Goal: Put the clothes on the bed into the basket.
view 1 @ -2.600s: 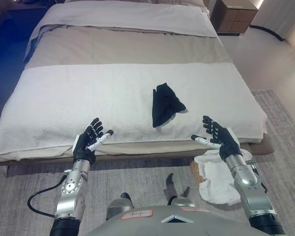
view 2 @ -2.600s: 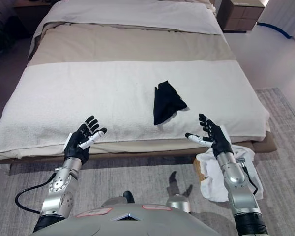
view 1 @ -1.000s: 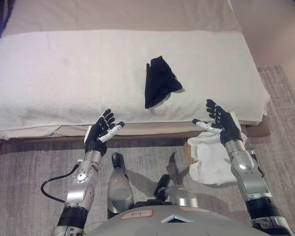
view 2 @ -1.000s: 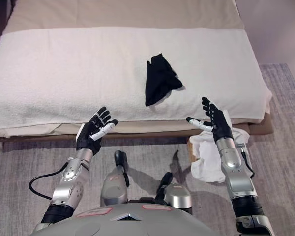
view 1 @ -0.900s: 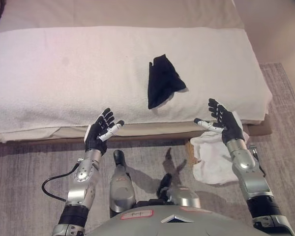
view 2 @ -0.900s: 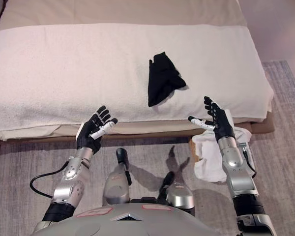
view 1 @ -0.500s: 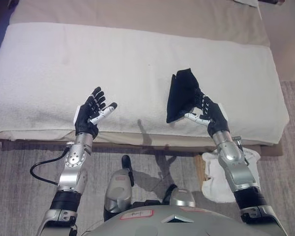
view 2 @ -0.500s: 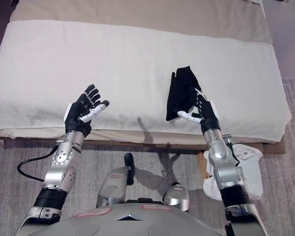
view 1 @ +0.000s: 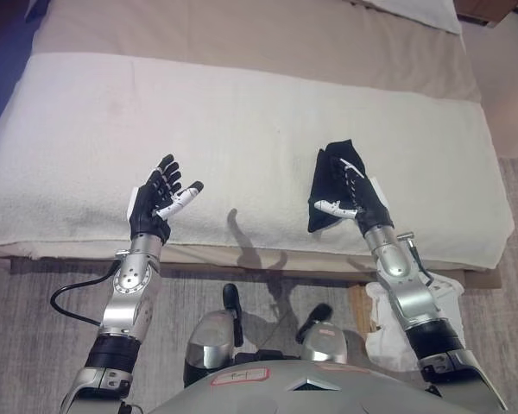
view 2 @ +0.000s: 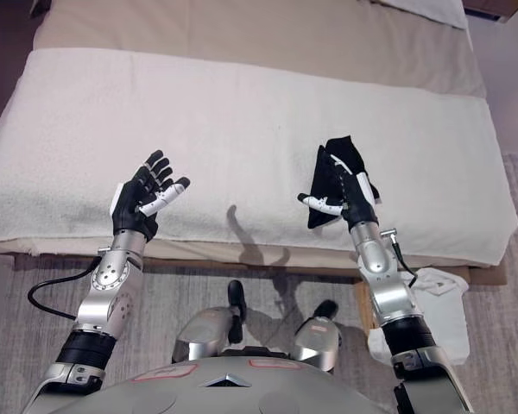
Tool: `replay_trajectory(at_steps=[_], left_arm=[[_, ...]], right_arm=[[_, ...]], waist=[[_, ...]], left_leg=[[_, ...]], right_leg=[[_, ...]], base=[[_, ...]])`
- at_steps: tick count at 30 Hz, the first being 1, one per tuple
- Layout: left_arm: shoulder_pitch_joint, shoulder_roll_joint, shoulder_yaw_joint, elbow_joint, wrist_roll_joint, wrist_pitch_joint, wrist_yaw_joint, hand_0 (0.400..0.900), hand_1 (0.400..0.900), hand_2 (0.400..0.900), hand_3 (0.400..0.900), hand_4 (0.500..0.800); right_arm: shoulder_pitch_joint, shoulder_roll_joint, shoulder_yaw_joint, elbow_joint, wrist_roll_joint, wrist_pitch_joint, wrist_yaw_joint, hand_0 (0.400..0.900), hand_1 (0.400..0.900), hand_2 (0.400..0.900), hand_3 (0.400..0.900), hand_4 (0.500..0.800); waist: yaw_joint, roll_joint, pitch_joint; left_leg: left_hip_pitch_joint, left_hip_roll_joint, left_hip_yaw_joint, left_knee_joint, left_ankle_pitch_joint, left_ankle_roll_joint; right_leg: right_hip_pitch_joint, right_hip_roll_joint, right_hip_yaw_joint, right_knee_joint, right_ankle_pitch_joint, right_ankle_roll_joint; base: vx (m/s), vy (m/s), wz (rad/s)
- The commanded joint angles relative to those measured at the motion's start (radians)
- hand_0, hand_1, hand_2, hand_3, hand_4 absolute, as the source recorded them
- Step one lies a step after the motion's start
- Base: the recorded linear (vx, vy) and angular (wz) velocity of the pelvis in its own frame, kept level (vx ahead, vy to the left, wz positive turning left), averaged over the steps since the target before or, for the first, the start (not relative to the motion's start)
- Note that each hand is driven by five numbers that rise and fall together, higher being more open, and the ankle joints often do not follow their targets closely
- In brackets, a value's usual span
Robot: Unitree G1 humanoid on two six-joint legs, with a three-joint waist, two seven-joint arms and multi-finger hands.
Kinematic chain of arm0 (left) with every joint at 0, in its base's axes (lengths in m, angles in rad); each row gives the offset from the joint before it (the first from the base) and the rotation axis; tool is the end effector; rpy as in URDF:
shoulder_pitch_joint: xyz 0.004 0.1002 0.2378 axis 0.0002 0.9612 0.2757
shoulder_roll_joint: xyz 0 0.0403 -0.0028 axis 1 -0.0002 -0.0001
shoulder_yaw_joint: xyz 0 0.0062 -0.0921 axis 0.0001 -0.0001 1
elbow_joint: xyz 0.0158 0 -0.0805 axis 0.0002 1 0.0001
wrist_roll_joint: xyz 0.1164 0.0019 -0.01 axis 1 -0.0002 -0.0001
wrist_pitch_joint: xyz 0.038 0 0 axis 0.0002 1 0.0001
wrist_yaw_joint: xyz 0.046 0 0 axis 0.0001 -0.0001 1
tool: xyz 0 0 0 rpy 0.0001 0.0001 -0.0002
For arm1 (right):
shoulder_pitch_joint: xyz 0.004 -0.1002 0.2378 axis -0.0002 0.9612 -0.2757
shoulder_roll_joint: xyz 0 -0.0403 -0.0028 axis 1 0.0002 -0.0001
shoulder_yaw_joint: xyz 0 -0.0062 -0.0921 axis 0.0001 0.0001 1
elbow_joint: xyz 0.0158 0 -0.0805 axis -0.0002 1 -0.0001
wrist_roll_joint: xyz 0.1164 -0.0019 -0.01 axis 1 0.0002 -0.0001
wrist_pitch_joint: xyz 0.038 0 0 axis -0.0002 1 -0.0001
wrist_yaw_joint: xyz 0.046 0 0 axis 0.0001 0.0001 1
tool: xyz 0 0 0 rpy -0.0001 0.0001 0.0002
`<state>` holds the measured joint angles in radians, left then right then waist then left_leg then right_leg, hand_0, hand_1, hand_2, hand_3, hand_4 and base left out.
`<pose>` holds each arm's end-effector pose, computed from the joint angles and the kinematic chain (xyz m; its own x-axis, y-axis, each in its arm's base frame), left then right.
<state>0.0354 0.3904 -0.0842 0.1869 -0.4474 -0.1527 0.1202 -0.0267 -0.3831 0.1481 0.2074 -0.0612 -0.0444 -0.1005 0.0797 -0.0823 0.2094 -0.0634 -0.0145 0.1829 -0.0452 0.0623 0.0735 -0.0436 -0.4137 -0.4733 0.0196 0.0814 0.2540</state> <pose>0.2070 0.2175 0.0281 0.9872 0.1310 -0.0914 -0.1348 0.9902 -0.0375 0.2184 -0.2004 0.0262 0.9905 -0.0055 -0.1372 -0.0565 0.8943 -0.4440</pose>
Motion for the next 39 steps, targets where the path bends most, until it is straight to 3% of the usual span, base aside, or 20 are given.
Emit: replay_trajectory(at_steps=[1, 7, 11, 19, 27, 39], left_arm=[[-0.105, 0.013, 0.037, -0.08, 0.025, -0.113, 0.017, 0.9, 0.9, 0.9, 0.9, 0.8], [-0.134, -0.01, 0.013, -0.098, -0.004, -0.117, 0.026, 0.9, 0.9, 0.9, 0.9, 0.8], [-0.165, -0.011, -0.009, -0.117, -0.028, -0.125, 0.031, 0.9, 0.9, 0.9, 0.9, 0.8], [-0.201, -0.04, -0.03, -0.134, -0.076, -0.148, 0.044, 0.9, 0.9, 0.9, 0.9, 0.8], [-0.289, -0.018, -0.052, -0.131, -0.048, -0.179, 0.101, 0.9, 0.9, 0.9, 0.9, 0.8], [-0.371, 0.013, -0.113, -0.126, -0.087, -0.18, 0.113, 0.9, 0.9, 0.9, 0.9, 0.8]], right_arm=[[-0.145, -0.082, -0.088, -0.006, -0.102, -0.026, -0.085, 0.9, 0.9, 0.9, 0.9, 0.8], [-0.215, -0.159, -0.114, 0.051, -0.186, -0.001, -0.134, 0.9, 0.9, 0.9, 0.9, 0.8], [-0.305, -0.21, -0.092, 0.114, -0.217, 0.02, -0.158, 0.9, 0.9, 0.9, 0.9, 0.8], [-0.485, -0.267, -0.036, 0.257, -0.203, 0.041, -0.201, 0.9, 0.9, 0.9, 0.9, 0.8], [-0.706, -0.338, 0.008, 0.46, -0.039, 0.012, -0.234, 0.9, 0.9, 0.9, 0.9, 0.8], [-1.153, -0.427, 0.262, 0.87, 0.203, -0.02, -0.165, 0.9, 0.9, 0.9, 0.9, 0.8]], waist=[[0.021, -0.045, -0.031], [0.011, -0.034, -0.031], [0.009, -0.009, 0.001], [0.02, 0.023, 0.08], [0.031, 0.04, 0.153], [0.068, 0.029, 0.246]], left_leg=[[0.049, 0.043, -0.013, -0.039, -0.097, -0.079], [0.0, 0.118, -0.065, 0.009, -0.108, -0.123], [-0.06, 0.142, -0.072, 0.03, -0.095, -0.141], [-0.148, 0.148, -0.062, 0.052, -0.08, -0.151], [-0.283, 0.134, -0.07, 0.111, -0.075, -0.154], [-0.422, 0.129, -0.105, 0.168, -0.07, -0.155]], right_leg=[[0.003, 0.008, -0.03, -0.01, 0.196, 0.006], [0.01, 0.087, -0.076, -0.005, 0.102, -0.023], [-0.031, 0.111, -0.082, -0.001, 0.065, -0.045], [-0.114, 0.122, -0.087, 0.016, 0.045, -0.065], [-0.219, 0.108, -0.102, 0.065, 0.046, -0.07], [-0.329, 0.103, -0.113, 0.118, 0.04, -0.079]], base=[[0.26, -0.273, 0.31], [0.16, -0.261, 0.42], [0.06, -0.14, 0.19], [0.02, -0.035, -0.01], [-0.03, -0.007, 0.13], [-0.02, -0.002, 0.09]])
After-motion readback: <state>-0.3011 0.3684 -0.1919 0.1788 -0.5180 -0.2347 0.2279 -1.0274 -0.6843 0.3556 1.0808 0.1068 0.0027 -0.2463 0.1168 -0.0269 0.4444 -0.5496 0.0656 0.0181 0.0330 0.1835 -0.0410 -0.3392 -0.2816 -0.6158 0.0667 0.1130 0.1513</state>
